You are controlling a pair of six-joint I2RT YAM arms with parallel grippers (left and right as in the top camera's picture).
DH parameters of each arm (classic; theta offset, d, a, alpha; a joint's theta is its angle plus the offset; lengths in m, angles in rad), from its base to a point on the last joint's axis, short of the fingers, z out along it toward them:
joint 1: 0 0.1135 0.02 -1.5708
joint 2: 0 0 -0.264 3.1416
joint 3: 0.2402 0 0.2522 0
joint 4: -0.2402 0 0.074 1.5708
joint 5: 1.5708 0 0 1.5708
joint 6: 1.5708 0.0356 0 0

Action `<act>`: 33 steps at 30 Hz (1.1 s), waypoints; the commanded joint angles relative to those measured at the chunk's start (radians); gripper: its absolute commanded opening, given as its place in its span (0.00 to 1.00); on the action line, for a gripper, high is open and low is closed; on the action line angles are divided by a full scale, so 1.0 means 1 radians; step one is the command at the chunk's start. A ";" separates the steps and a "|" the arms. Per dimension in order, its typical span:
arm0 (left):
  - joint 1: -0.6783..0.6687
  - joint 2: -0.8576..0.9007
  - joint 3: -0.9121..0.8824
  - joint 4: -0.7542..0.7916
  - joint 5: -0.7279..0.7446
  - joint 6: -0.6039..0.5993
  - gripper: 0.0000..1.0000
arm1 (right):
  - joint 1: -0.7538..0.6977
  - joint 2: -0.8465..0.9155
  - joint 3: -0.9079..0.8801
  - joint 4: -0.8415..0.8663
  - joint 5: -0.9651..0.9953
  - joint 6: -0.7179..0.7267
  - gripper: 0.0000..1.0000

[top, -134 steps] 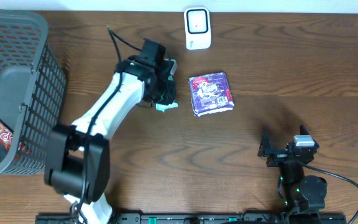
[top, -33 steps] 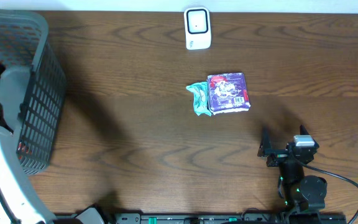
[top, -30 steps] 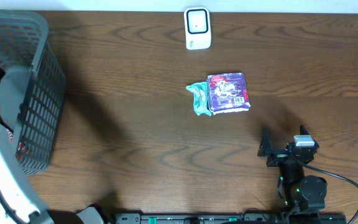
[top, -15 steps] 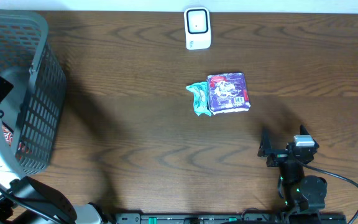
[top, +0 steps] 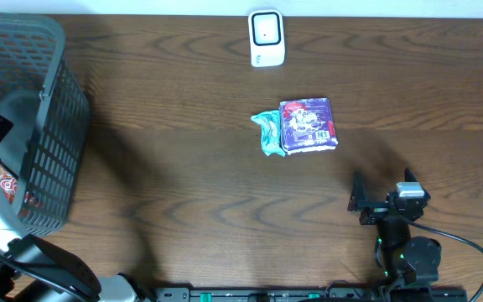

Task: Scan the item barcode
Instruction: 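Reach into the basket and grasp the red Top chocolate bar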

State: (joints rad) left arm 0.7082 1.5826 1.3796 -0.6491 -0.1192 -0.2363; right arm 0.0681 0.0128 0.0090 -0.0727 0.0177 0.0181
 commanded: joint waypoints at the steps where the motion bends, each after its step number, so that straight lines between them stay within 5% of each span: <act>1: 0.005 0.013 -0.035 -0.006 -0.013 -0.009 0.99 | 0.006 -0.004 -0.003 -0.002 -0.002 0.010 0.99; 33: 0.055 0.336 -0.050 -0.076 -0.031 -0.009 0.99 | 0.006 -0.004 -0.003 -0.002 -0.002 0.010 0.99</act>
State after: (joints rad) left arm 0.7406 1.8935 1.3354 -0.7219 -0.1303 -0.2363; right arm 0.0677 0.0128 0.0090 -0.0727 0.0174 0.0181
